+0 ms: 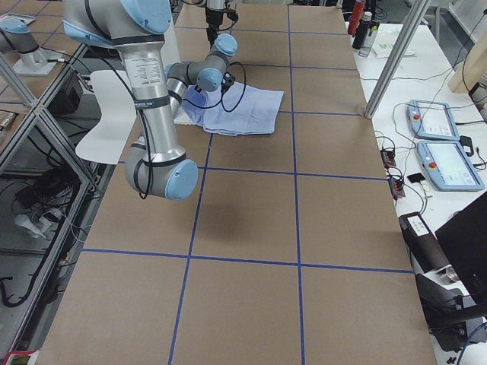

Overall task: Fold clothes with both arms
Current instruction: 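Lift both near corners and fold them away from the robot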

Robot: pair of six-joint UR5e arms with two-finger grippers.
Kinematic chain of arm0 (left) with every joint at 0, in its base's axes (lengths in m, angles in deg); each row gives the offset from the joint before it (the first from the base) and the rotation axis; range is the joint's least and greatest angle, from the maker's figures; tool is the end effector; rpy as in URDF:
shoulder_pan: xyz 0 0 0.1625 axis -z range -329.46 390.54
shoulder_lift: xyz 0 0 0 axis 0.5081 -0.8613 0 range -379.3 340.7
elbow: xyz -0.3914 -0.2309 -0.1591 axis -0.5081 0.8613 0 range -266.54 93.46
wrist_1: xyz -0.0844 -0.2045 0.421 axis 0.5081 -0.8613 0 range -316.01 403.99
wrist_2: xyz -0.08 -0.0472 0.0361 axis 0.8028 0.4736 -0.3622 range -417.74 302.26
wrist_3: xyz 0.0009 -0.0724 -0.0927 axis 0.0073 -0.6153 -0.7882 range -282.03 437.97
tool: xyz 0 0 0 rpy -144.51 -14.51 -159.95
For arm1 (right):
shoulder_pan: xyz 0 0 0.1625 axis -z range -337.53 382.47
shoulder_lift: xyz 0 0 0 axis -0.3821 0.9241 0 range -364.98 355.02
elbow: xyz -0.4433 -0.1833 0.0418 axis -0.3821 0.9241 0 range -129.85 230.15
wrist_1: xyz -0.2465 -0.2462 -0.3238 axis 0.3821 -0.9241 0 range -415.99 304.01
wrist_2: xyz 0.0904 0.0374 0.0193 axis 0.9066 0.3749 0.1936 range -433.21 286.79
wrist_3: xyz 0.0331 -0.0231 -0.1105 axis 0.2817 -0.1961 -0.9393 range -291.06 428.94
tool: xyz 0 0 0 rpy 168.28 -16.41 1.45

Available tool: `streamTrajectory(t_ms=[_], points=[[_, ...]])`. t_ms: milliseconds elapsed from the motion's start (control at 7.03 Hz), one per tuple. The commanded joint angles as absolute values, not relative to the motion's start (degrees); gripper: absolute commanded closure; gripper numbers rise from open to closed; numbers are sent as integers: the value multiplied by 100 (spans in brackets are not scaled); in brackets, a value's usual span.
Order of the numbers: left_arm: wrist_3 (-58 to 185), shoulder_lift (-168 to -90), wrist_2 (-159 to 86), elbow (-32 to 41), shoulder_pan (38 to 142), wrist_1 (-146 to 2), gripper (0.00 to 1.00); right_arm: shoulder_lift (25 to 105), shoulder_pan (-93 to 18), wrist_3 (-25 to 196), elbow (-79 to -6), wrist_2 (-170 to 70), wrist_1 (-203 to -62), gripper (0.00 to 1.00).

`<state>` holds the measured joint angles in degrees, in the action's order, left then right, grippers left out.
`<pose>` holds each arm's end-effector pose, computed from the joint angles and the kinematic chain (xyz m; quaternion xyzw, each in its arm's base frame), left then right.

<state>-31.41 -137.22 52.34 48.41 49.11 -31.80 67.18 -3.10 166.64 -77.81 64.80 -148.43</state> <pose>0.4502 -0.2493 0.1240 -0.1554 0.4813 -0.1984 0.8396 -0.4554 -0.2687 0.2102 -0.2954 -0.4617 0.0586 0.8344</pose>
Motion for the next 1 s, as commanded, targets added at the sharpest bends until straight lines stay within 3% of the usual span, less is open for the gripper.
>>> streamTrajectory(t_ms=[0,427,853], points=[[-2873,-13830,5264,4259,5424,-3509,100,6220,-704,16580,-7109,6460,-14836,100],[-2382,-13917,5414,3513,6057,-4149,100,5981,-1250,15948,-6326,6329,-14828,100],[-2117,-14426,5414,1969,6411,-5246,100,5384,-1733,15500,-5377,6320,-14801,100]])
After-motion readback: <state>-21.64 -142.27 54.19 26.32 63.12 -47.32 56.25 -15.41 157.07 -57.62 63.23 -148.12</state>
